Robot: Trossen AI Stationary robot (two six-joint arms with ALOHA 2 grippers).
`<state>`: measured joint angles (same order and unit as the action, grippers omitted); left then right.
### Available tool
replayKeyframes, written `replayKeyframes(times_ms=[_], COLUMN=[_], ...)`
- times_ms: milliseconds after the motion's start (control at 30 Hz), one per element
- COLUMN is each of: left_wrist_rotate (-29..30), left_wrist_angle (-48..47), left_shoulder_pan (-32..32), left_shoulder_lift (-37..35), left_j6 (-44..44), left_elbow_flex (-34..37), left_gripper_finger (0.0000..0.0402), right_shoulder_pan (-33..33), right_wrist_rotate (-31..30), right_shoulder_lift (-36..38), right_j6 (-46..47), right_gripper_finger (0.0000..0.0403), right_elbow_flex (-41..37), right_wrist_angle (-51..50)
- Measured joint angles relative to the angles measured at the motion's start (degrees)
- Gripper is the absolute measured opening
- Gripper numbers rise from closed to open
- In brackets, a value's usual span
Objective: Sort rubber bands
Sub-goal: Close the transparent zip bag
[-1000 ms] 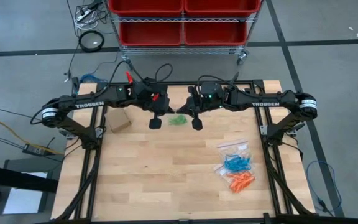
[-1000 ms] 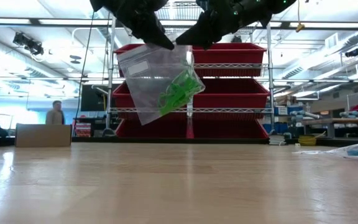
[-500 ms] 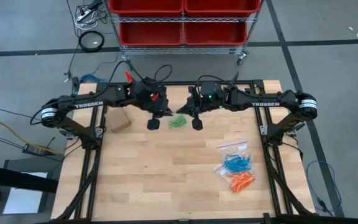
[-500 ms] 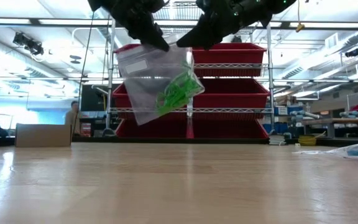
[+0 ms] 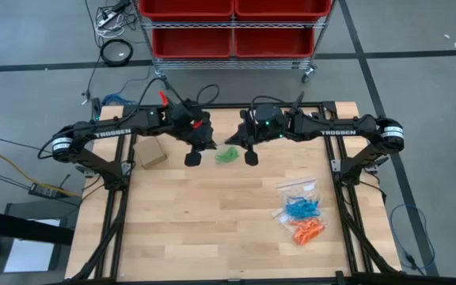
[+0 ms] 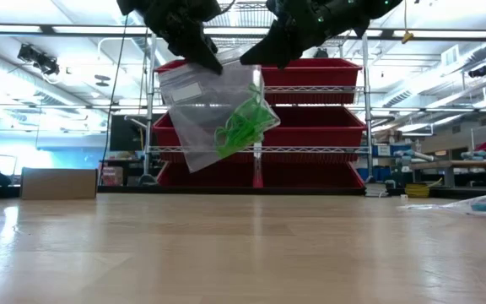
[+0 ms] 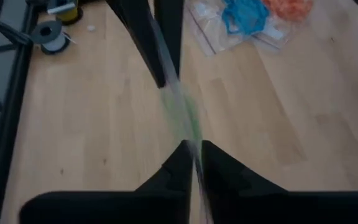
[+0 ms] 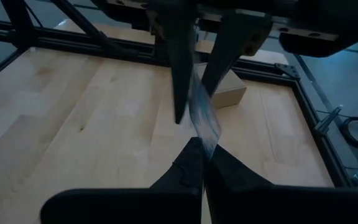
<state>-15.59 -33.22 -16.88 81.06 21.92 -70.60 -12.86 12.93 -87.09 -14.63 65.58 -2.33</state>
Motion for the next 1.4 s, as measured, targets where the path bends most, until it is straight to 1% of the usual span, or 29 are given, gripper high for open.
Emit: replayKeyframes(times_ms=[67,133,167,233,267,433,533,700,767,833,900,933,1067,1167,1267,1400], left_wrist_rotate=[0.0,1.0,1.7,2.3,2.4,2.3,2.3,2.3,2.8,4.2,4.5,4.5,3.8,2.9,2.9,2.9], left_wrist_angle=[-0.8,-1.8,-2.2,-2.4,-2.4,-2.4,-2.8,-5.8,-6.5,-7.2,-7.7,-7.7,-7.9,-8.7,-11.2,-12.1], left_shoulder_pan=[0.0,0.0,0.0,0.0,0.0,0.0,0.0,-0.3,-0.6,-0.8,-0.8,-0.8,-0.9,-1.3,-1.9,-2.9], left_shoulder_lift=[0.0,0.0,0.0,0.0,0.0,0.0,0.0,0.0,0.0,0.0,0.0,0.0,-0.1,-0.1,-0.1,-0.2], left_j6=[0.0,0.1,0.3,0.6,0.7,0.3,0.2,0.1,-0.1,0.1,0.7,1.1,1.4,1.0,0.4,0.3], left_elbow_flex=[0.0,0.0,0.0,0.0,0.0,0.0,0.0,0.0,0.0,0.0,0.0,0.0,0.0,0.0,0.1,0.1], left_gripper_finger=[0.0063,0.0067,0.0059,0.0023,0.0013,0.0006,0.0022,0.0069,0.0076,0.006,0.0021,0.0012,0.0005,0.0018,0.0042,0.0072], right_shoulder_pan=[0.0,0.0,0.0,0.0,0.0,0.0,0.0,0.0,0.0,0.0,0.0,0.0,0.0,0.0,0.0,0.0], right_wrist_rotate=[-0.1,-0.1,-0.1,-0.1,-0.1,-0.1,-0.1,0.0,0.0,0.0,0.0,0.0,0.2,0.2,0.2,0.2], right_shoulder_lift=[0.0,0.0,0.0,0.0,0.0,0.0,0.0,0.0,0.0,0.0,0.0,0.0,0.0,0.0,0.0,0.0], right_j6=[0.0,0.0,0.0,0.0,0.0,0.0,0.0,0.0,0.0,0.1,0.2,0.2,0.2,0.1,0.1,0.1], right_gripper_finger=[0.0,0.0,0.0,0.0,0.0,0.0,0.0,0.0,0.0,0.0,0.0,0.0,0.0,0.0,0.0,0.0], right_elbow_flex=[0.0,0.0,0.0,0.0,0.0,0.0,0.0,0.0,0.0,0.0,0.0,0.0,0.0,0.0,0.0,0.0], right_wrist_angle=[0.0,0.0,0.0,0.0,0.0,0.1,0.1,0.1,0.1,0.1,0.1,0.1,0.0,0.0,0.0,-0.1])
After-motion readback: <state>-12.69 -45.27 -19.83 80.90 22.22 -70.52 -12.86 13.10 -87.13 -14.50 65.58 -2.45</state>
